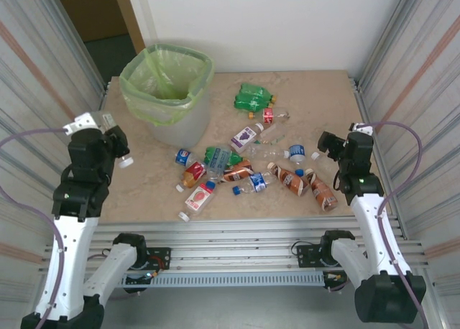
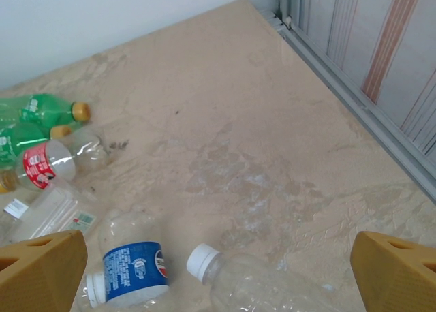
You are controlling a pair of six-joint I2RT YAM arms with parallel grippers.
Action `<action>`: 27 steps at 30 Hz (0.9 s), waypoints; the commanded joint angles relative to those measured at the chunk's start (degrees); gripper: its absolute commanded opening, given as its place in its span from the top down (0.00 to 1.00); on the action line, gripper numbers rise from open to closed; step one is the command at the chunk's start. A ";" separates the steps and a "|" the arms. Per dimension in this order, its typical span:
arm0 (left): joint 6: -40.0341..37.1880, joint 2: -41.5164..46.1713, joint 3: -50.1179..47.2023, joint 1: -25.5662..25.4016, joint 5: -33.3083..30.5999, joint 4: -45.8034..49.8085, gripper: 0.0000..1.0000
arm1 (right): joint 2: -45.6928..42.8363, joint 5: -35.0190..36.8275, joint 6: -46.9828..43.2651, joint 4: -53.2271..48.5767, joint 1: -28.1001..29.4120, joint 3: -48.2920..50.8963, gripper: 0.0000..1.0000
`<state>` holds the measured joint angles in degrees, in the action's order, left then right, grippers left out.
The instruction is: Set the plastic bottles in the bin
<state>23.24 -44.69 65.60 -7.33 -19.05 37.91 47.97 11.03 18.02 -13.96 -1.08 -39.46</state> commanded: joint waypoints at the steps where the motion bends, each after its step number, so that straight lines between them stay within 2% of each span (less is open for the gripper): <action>1: -5.00 -3.48 5.66 0.44 1.47 -5.73 0.84 | -1.73 1.82 1.74 -2.15 0.45 -1.68 0.02; 3: -6.56 -6.77 9.06 0.39 3.53 -8.18 0.84 | -1.95 1.83 2.01 -2.38 0.50 -1.64 0.02; 11: -9.46 -26.72 26.42 0.39 18.23 -12.48 0.84 | -1.82 1.62 3.64 -3.70 0.45 -2.43 0.02; 18: -10.78 -43.18 40.50 0.22 28.09 -13.94 0.84 | -1.65 1.20 4.38 -6.34 0.70 -4.29 0.02; 27: -12.77 -55.48 49.93 -0.71 34.44 -9.25 0.83 | -2.17 1.18 5.70 -8.01 1.13 -5.12 0.02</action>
<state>12.36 -99.22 112.57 -7.62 11.31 27.22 46.83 11.99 22.11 -20.23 -0.51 -42.68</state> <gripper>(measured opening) 0.395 0.977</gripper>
